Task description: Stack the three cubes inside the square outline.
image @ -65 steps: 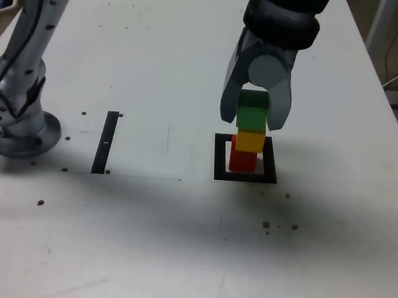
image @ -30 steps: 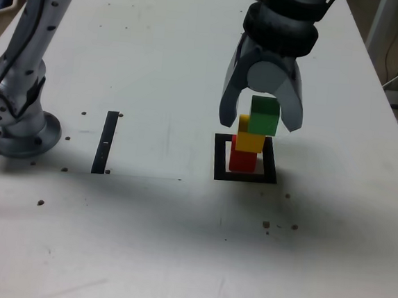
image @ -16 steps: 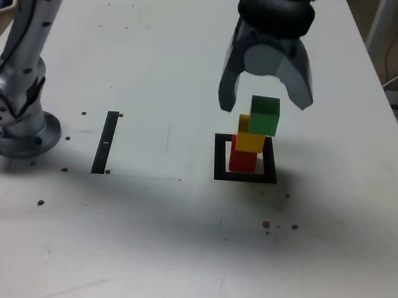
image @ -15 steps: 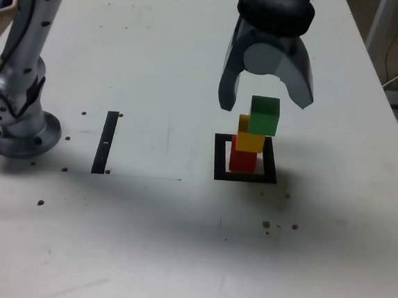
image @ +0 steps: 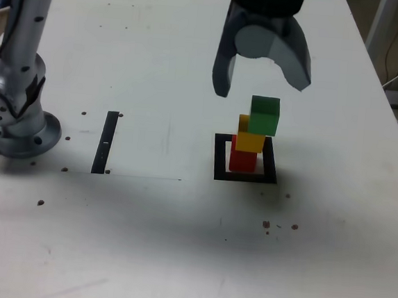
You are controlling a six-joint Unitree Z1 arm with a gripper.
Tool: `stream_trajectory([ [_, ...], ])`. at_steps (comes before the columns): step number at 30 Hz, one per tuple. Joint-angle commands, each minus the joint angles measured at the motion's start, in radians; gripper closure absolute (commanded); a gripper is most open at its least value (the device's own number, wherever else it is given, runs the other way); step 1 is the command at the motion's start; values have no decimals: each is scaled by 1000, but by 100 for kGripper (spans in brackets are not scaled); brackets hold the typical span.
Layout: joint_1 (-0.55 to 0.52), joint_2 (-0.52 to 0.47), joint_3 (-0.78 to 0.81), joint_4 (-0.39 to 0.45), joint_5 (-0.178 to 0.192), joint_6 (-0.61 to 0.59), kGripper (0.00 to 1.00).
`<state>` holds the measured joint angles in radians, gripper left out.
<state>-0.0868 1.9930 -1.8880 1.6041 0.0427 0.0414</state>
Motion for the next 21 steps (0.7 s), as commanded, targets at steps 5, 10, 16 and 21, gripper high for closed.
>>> stream_trajectory([
  [5, 2, -81, 91, 9, 6, -18, 0],
  [10, 2, -192, 202, 6, 22, -40, 0],
  [16, 2, -323, 365, -6, 32, -63, 0],
  [21, 2, -409, 504, -33, 22, -73, 0],
])
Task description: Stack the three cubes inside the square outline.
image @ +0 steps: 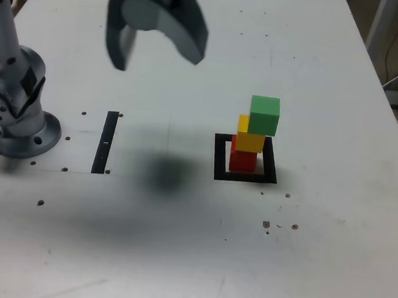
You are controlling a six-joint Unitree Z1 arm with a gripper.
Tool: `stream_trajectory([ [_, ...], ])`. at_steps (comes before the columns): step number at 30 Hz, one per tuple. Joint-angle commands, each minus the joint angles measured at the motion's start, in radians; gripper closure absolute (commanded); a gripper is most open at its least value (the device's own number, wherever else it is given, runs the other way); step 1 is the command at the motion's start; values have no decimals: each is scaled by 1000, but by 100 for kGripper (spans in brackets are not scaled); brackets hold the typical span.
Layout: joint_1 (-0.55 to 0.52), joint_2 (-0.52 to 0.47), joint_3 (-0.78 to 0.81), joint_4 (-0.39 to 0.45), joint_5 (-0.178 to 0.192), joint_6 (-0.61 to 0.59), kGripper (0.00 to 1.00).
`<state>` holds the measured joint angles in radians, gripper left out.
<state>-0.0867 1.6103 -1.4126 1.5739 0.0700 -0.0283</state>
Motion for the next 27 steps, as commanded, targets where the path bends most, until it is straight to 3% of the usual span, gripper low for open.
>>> stream_trajectory([
  [1, 2, -40, 51, -8, -8, -5, 0],
  [14, 21, -160, 331, -120, -42, -10, 0],
  [27, 21, -124, 602, -413, -74, -10, 0],
])
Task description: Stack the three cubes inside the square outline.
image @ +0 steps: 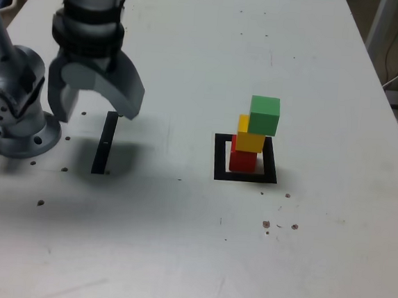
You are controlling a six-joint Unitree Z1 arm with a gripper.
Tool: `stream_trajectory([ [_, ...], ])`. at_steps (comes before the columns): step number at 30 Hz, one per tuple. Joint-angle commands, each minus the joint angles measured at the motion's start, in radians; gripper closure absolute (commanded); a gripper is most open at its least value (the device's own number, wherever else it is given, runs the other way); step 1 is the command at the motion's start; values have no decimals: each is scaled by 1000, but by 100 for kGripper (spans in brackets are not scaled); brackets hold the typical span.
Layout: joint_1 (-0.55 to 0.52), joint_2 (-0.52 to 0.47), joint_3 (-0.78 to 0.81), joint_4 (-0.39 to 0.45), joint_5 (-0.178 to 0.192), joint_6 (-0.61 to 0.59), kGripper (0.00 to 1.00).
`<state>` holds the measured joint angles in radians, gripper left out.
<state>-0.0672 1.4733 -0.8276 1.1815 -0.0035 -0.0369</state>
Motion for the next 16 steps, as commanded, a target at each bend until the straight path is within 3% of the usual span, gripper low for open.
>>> stream_trajectory([
  [1, 1, 20, 31, -37, 0, -1, 0],
  [7, 4, 54, 90, -113, 1, -1, 0],
  [16, 4, 67, 111, -143, -2, 1, 0],
])
